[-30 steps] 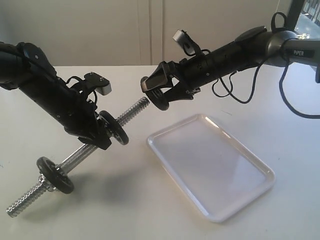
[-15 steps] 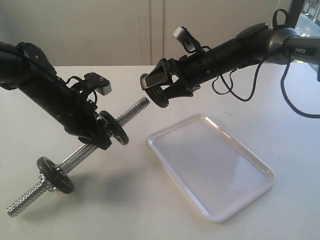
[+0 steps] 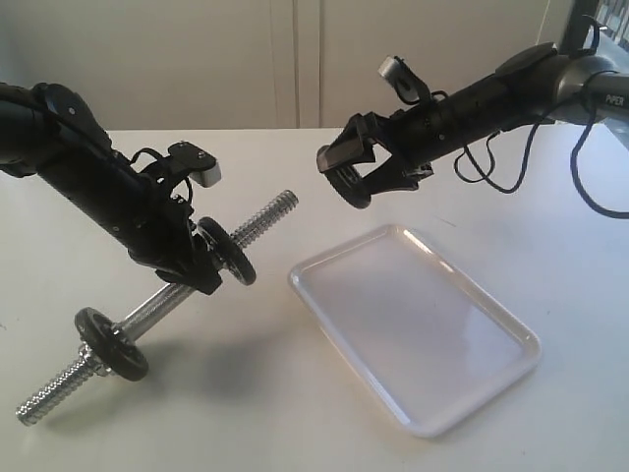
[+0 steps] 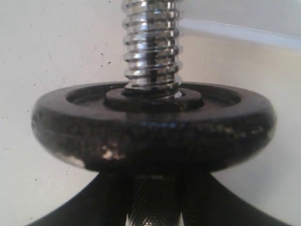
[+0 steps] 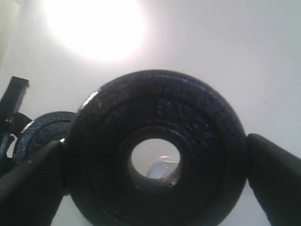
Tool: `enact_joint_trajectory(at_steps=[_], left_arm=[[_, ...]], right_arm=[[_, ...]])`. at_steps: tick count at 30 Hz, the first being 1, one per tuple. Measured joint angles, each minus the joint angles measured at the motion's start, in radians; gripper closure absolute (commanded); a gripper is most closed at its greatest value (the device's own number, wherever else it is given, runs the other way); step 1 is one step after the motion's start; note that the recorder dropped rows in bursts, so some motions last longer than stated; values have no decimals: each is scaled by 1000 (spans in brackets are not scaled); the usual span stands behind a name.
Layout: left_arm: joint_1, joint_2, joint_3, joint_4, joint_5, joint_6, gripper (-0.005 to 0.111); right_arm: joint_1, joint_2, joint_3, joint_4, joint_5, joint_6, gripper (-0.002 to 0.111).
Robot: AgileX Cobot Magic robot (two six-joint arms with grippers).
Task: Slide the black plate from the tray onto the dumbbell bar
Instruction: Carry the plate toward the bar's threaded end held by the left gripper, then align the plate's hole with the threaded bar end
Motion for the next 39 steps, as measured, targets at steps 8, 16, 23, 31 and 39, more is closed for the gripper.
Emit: enact_joint_trajectory(at_steps=[8, 16, 23, 31, 39], left_arm=[[0, -5, 0, 0, 10, 24, 107], [0, -6, 0, -4, 30, 60, 107], [0, -7, 0, -13, 57, 91, 107], [0, -7, 0, -21, 90, 121, 107], [0, -7, 0, -23, 131, 148, 107]], right_arm=[[0, -43, 23, -30, 6, 9, 108], [15, -140, 136, -28, 6, 3, 108], [52, -184, 230, -30, 14, -25, 108], [52, -251, 329, -28, 9, -75, 108], [52, -289, 455, 18, 5, -170, 108]])
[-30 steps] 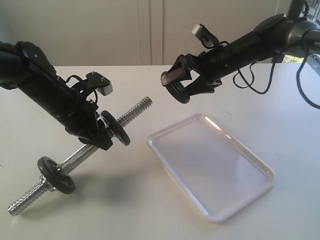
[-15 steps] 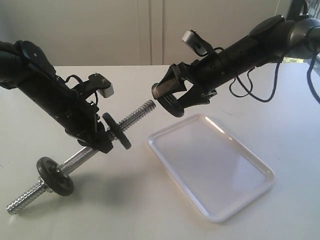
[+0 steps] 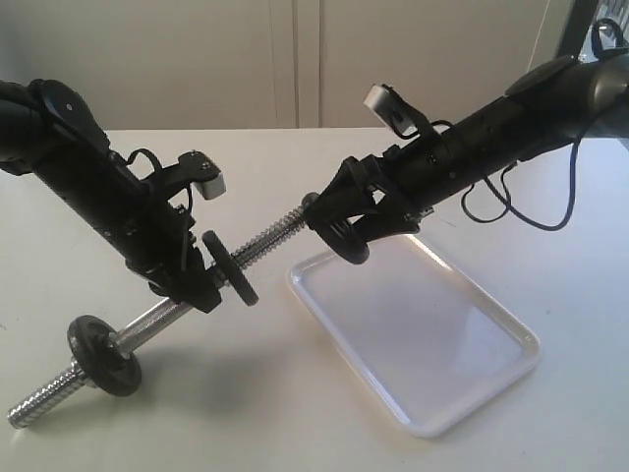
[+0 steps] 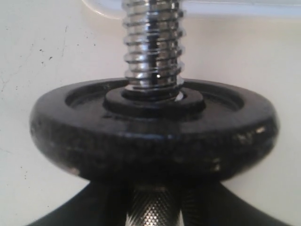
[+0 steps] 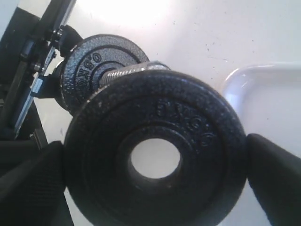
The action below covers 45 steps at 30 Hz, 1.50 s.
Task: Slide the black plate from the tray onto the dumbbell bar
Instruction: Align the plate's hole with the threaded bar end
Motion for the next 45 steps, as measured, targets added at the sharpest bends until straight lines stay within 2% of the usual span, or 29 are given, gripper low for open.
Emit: enact_joint_trajectory(at_steps=[14, 27, 33, 39, 45], left_arm=[[0, -1, 0, 0, 50, 28, 107], [-2, 1, 0, -4, 58, 179, 107], [-4, 1, 0, 0, 33, 224, 107], [-4, 3, 0, 0, 8, 248, 107], [-4, 3, 0, 2, 4, 251, 107]], right_arm=[[0, -39, 45, 123, -7, -71, 108], [-2, -39, 45, 147, -10, -47, 108], [-40, -39, 52, 149, -10, -47, 108], [-70, -39, 133, 163, -18, -74, 108], [-70, -39, 238, 298, -18, -160, 108]])
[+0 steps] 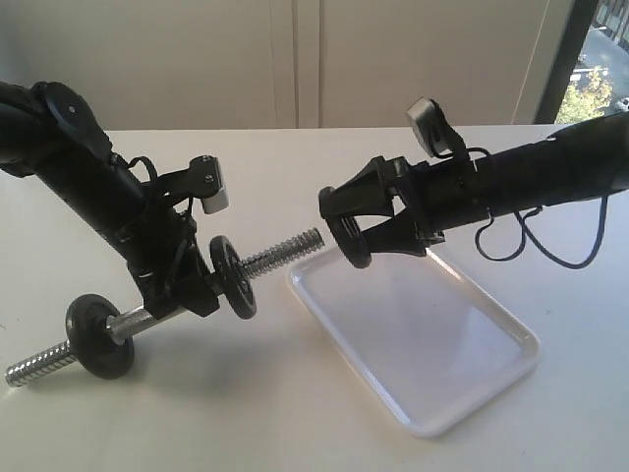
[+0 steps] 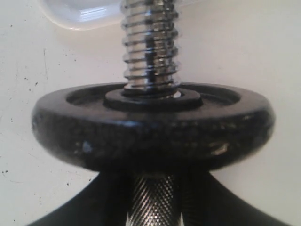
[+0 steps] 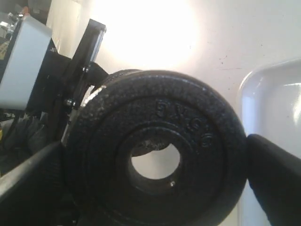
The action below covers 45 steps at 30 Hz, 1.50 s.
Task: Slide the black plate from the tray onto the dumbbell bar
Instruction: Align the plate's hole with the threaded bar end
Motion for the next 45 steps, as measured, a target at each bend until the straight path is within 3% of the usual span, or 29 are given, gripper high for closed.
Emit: enact_joint_trajectory(at_steps=[8, 45], left_arm=[[0, 0, 0, 5, 0, 4, 107], [2, 15, 0, -1, -4, 7, 107]], right_arm=[[66, 28, 6, 97, -5, -36, 108], [67, 96, 27, 190, -27, -66, 108]])
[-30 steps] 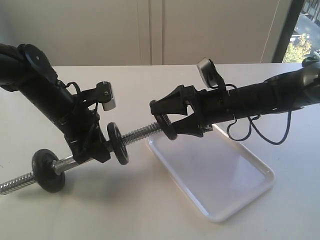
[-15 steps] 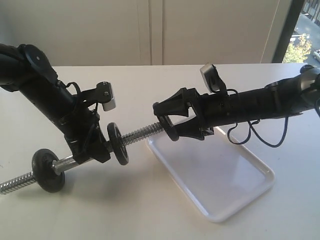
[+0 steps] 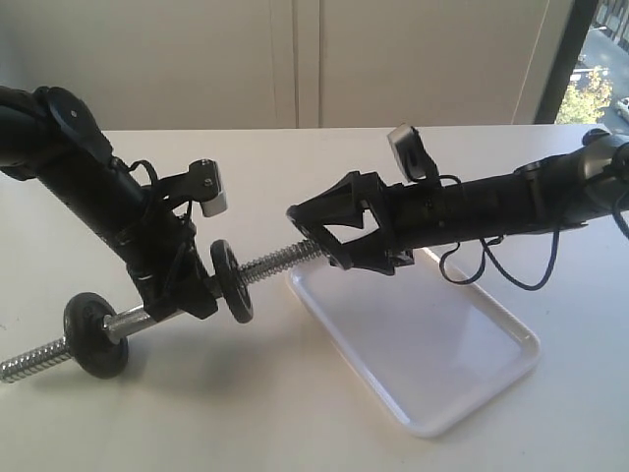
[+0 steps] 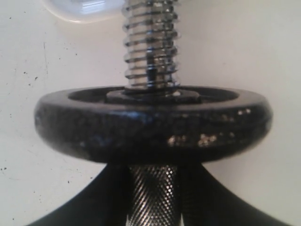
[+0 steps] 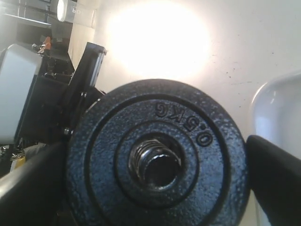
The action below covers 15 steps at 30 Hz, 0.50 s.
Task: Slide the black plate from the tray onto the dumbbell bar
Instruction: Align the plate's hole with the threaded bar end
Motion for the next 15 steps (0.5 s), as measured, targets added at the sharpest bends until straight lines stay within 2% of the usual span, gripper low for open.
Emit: enact_joint_trajectory(at_steps=[15], left_arm=[[4, 0, 4, -75, -38, -2, 107]], right_arm=[[2, 0, 77, 142, 3, -117, 108]])
